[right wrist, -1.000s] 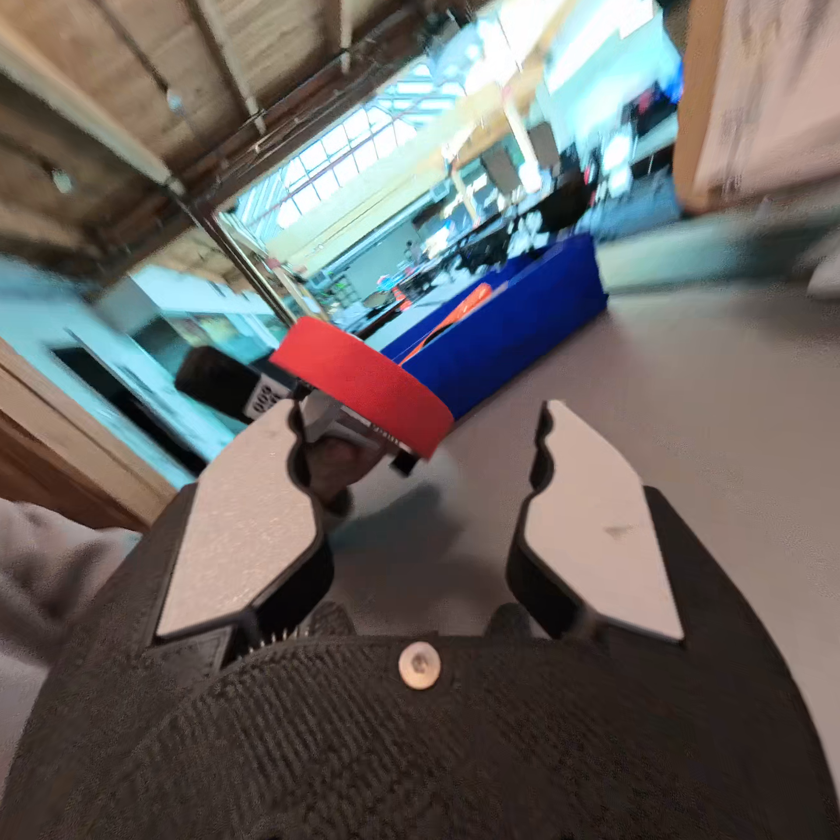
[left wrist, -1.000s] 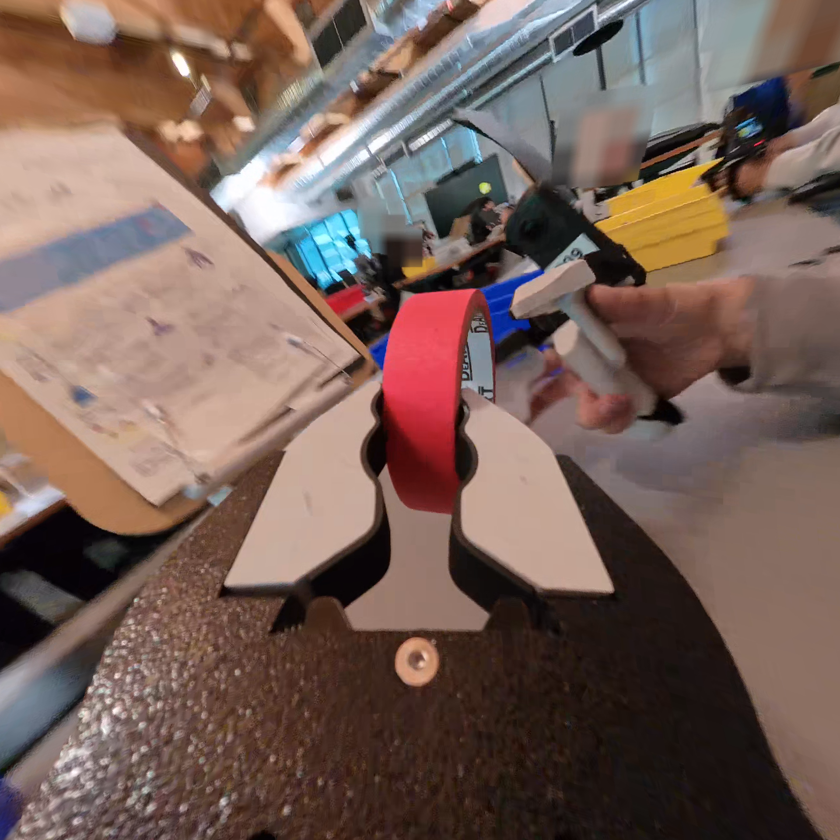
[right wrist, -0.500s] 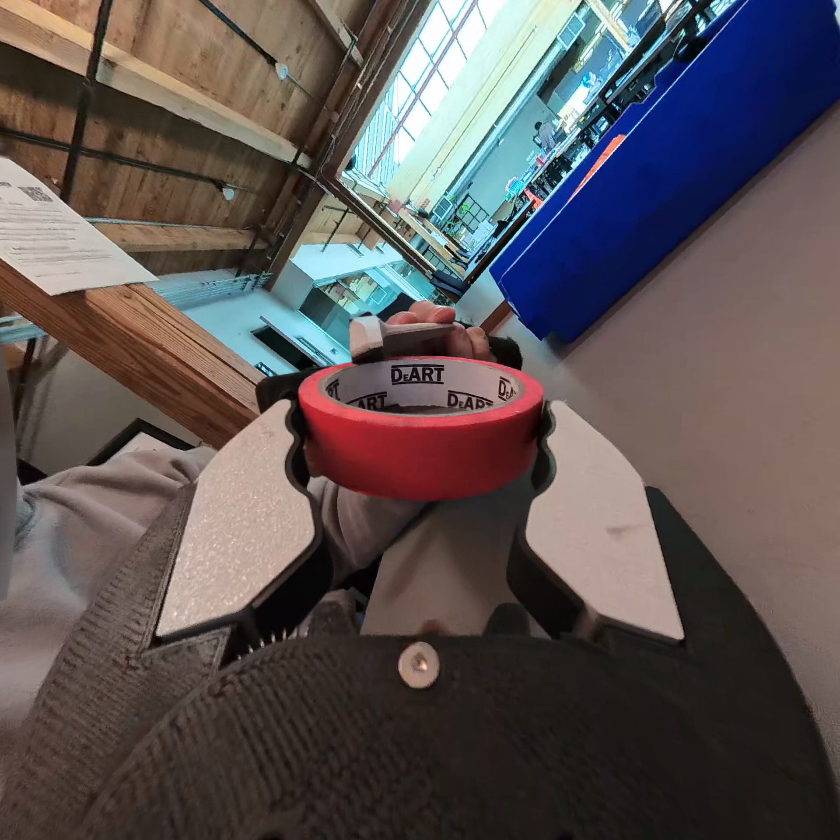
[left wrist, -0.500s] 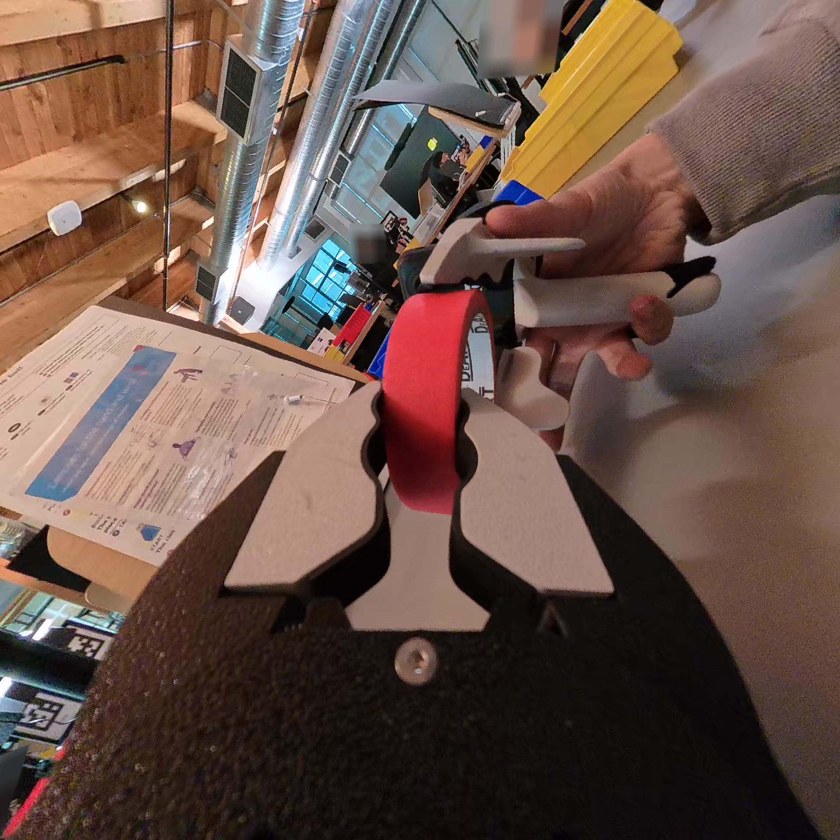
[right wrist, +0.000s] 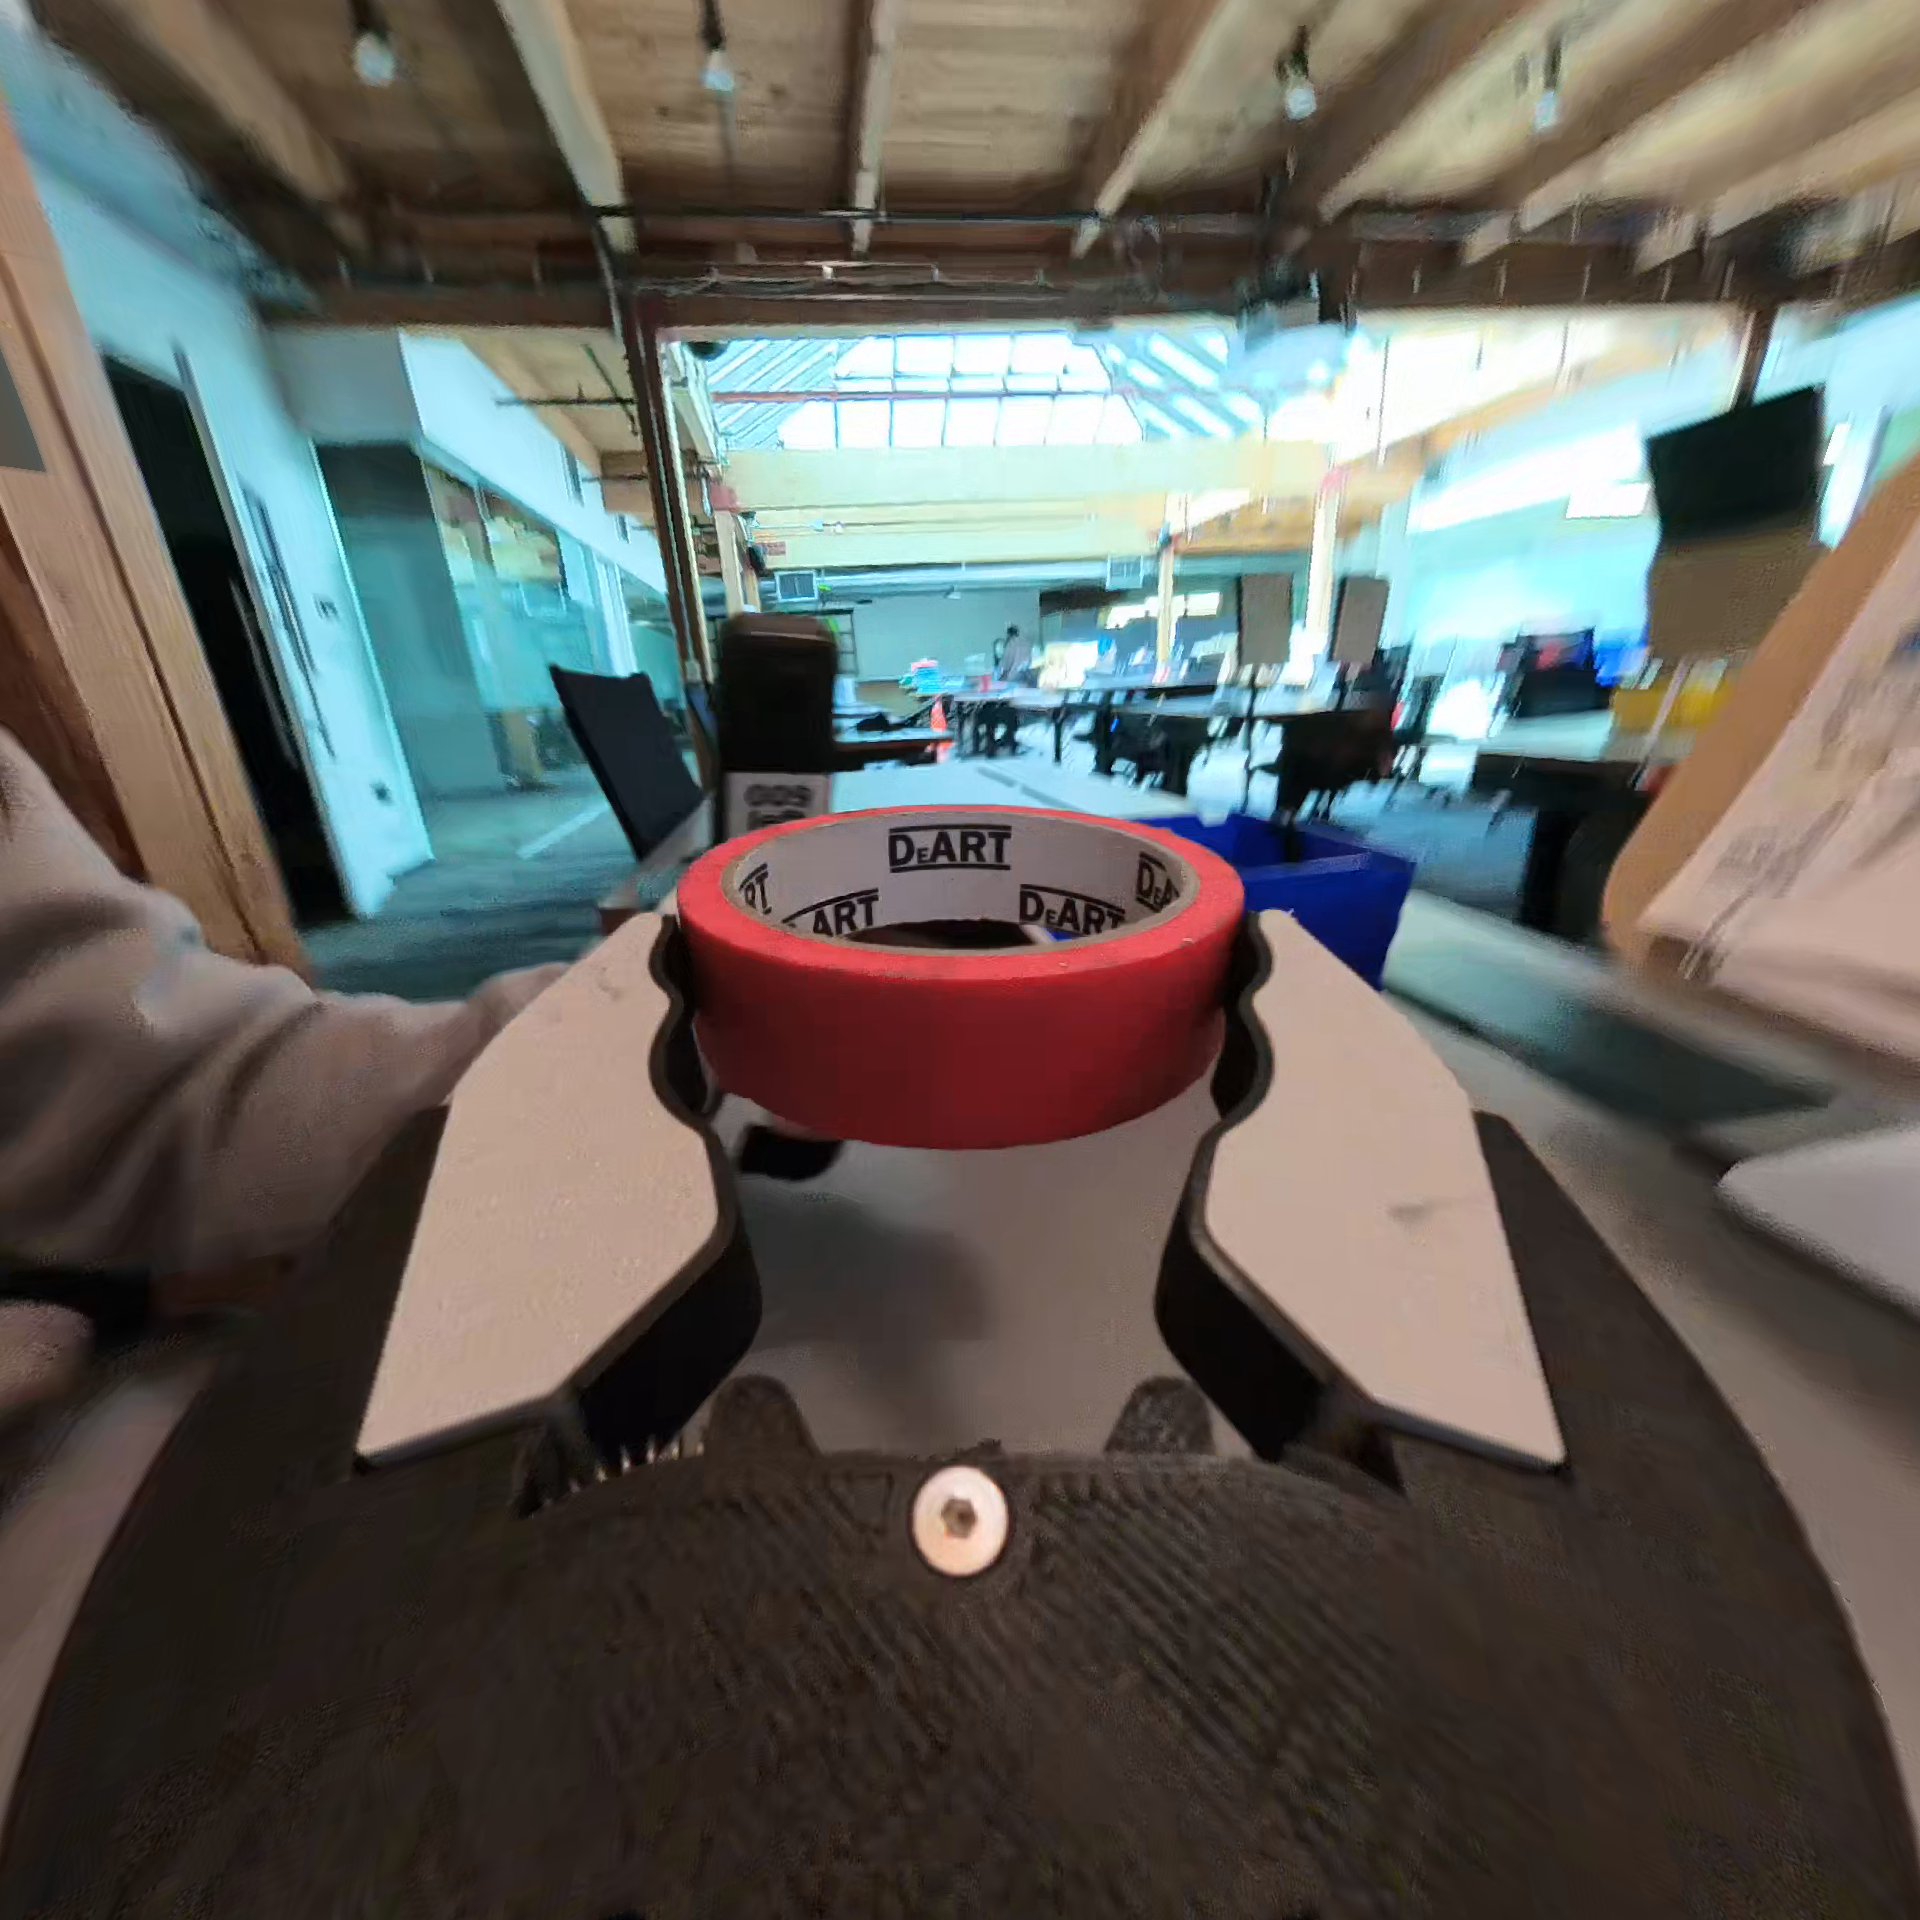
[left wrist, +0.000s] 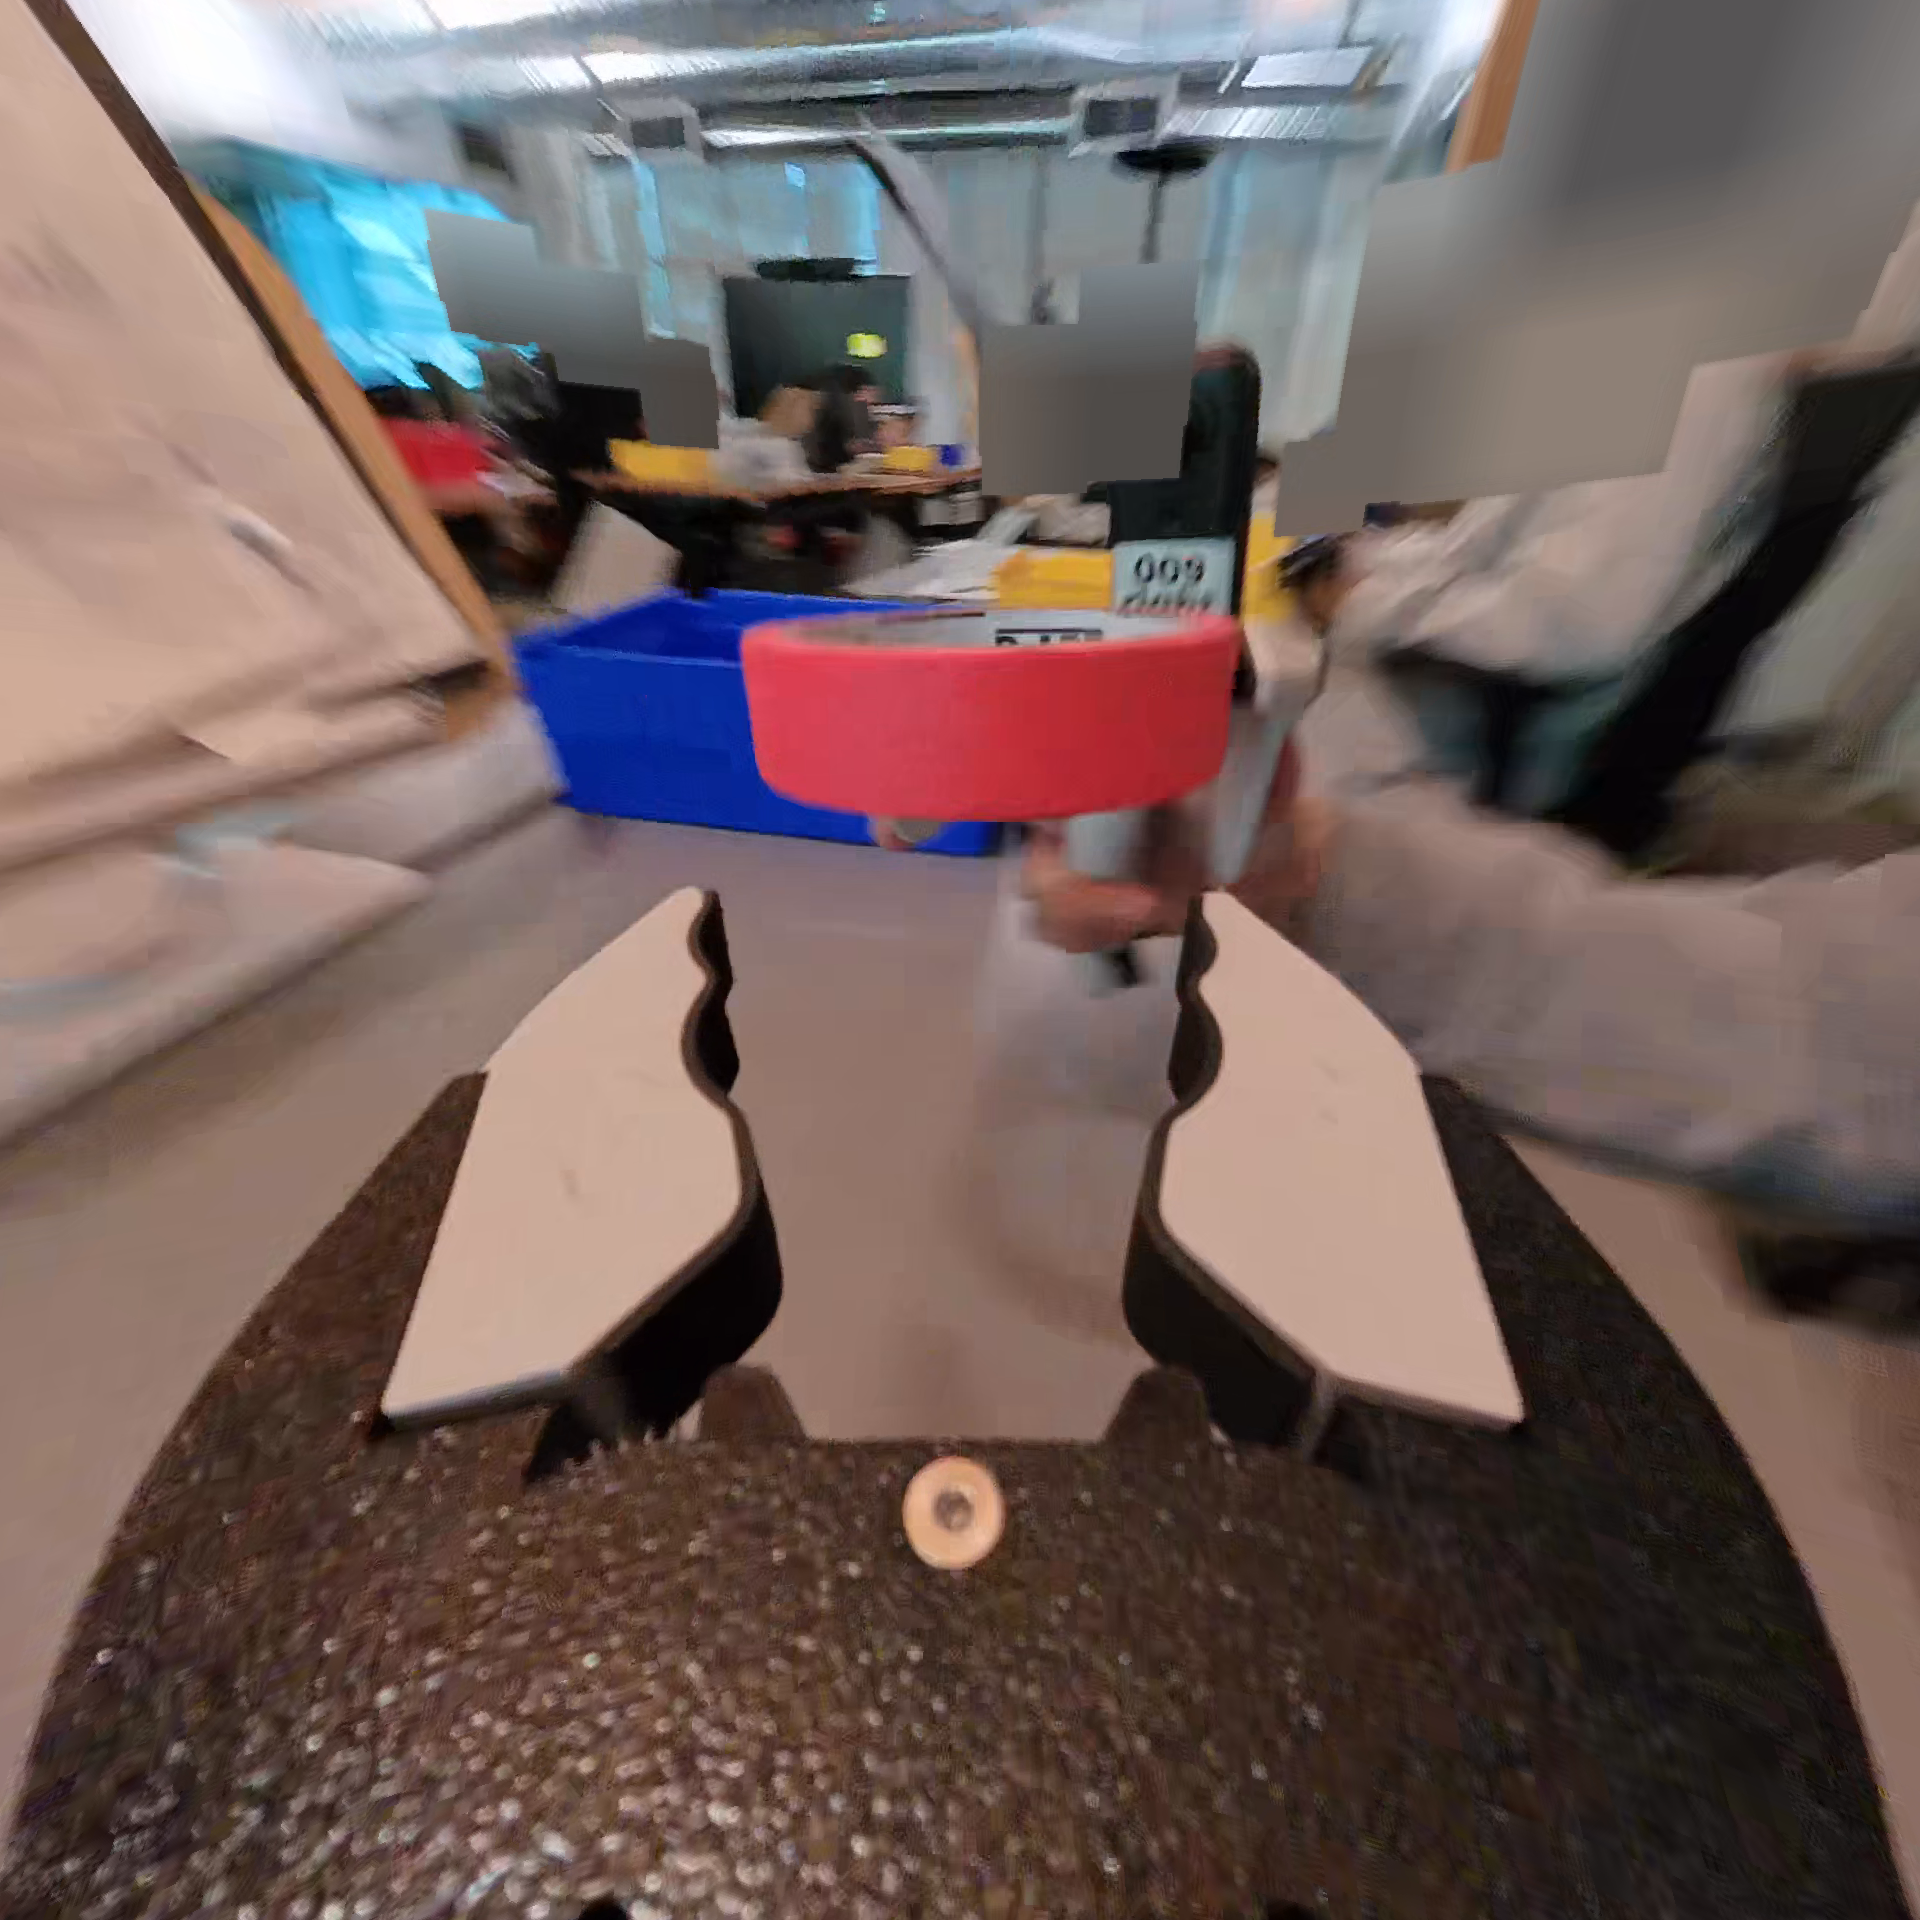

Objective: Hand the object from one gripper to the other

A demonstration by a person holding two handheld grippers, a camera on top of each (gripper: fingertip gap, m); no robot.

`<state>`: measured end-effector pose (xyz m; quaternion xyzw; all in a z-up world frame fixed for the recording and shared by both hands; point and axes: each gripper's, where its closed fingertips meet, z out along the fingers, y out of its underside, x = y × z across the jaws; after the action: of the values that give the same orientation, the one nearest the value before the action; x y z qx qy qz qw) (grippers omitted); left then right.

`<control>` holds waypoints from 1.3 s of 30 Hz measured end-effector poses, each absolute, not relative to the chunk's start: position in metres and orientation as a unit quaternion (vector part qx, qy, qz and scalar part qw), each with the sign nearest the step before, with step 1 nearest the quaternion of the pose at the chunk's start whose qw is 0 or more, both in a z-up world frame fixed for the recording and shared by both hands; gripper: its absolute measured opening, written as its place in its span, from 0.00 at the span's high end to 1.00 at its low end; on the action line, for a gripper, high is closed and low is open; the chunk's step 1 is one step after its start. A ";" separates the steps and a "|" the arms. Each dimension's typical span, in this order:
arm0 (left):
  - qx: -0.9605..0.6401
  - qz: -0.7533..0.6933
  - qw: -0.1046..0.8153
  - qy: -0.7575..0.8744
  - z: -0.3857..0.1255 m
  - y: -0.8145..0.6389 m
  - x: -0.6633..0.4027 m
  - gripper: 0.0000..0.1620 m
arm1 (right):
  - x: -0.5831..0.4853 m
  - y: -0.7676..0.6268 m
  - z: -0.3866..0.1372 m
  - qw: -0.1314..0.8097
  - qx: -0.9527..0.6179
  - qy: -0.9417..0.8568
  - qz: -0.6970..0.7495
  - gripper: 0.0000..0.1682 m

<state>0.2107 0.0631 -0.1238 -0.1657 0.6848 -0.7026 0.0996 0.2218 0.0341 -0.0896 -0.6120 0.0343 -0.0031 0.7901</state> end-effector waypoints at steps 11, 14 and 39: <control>-0.226 -0.720 -0.257 0.604 -0.121 0.050 0.185 0.74 | 0.198 0.046 -0.110 0.713 -0.656 -0.143 -0.201 0.41; -0.242 -0.717 -0.231 0.611 -0.127 0.051 0.193 0.77 | 0.204 0.046 -0.116 0.696 -0.670 -0.138 -0.217 0.41; -0.136 -0.732 0.080 0.663 -0.111 0.067 0.204 0.83 | 0.227 0.042 -0.116 0.729 -0.680 0.026 -0.077 0.83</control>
<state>0.2037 0.0672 -0.1114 -0.1364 0.6631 -0.7317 0.0798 0.2271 0.0425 -0.1157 -0.6800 0.0258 -0.0772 0.7287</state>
